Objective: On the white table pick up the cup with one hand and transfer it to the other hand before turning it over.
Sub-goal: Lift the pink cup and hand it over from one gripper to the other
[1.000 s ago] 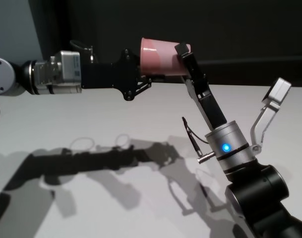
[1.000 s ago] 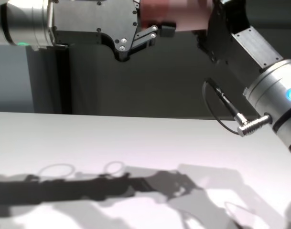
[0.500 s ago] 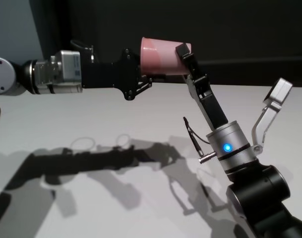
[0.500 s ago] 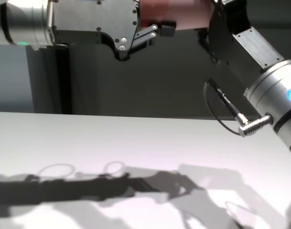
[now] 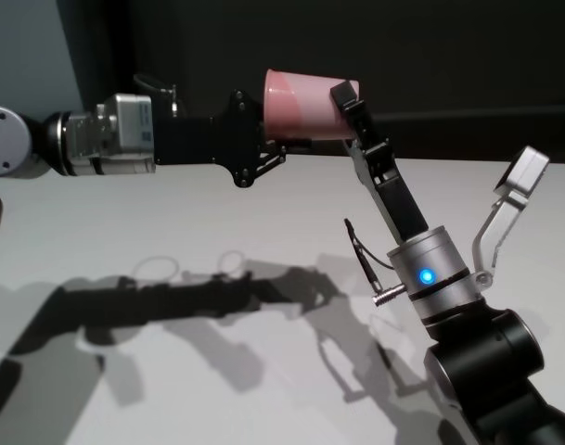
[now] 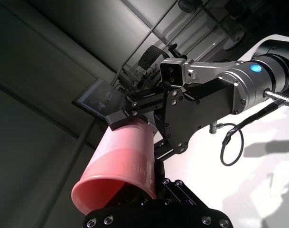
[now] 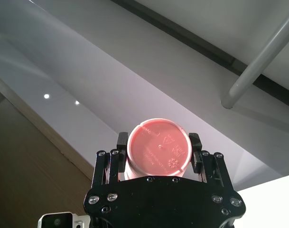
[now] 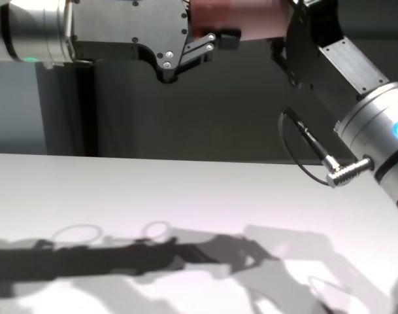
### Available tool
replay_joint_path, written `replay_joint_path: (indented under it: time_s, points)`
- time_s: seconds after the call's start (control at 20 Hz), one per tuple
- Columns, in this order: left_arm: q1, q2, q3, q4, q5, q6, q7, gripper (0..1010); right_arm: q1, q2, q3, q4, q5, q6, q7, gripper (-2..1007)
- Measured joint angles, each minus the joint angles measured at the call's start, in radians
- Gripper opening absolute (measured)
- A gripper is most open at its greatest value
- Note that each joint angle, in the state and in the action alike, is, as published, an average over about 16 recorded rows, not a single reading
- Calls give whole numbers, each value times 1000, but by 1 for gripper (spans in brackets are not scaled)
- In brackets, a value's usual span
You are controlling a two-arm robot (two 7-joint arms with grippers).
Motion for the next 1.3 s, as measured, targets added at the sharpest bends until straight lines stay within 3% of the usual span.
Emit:
replay_joint_path:
  time_s: [0.35,0.65,0.9,1.3]
  points:
    - [0,0,0,0,0,0,0,53,0,0,0,0,-1,1,1,743]
    - [0,0,0,0,1,1,0,122,0,-1,0,-1,-1,1,1,743]
    - [0,0,0,0,1,1,0,239,0,-1,0,-1,-1,2,2,743]
    - [0,0,0,0,2,1,0,519,0,-1,0,-1,-1,2,3,743]
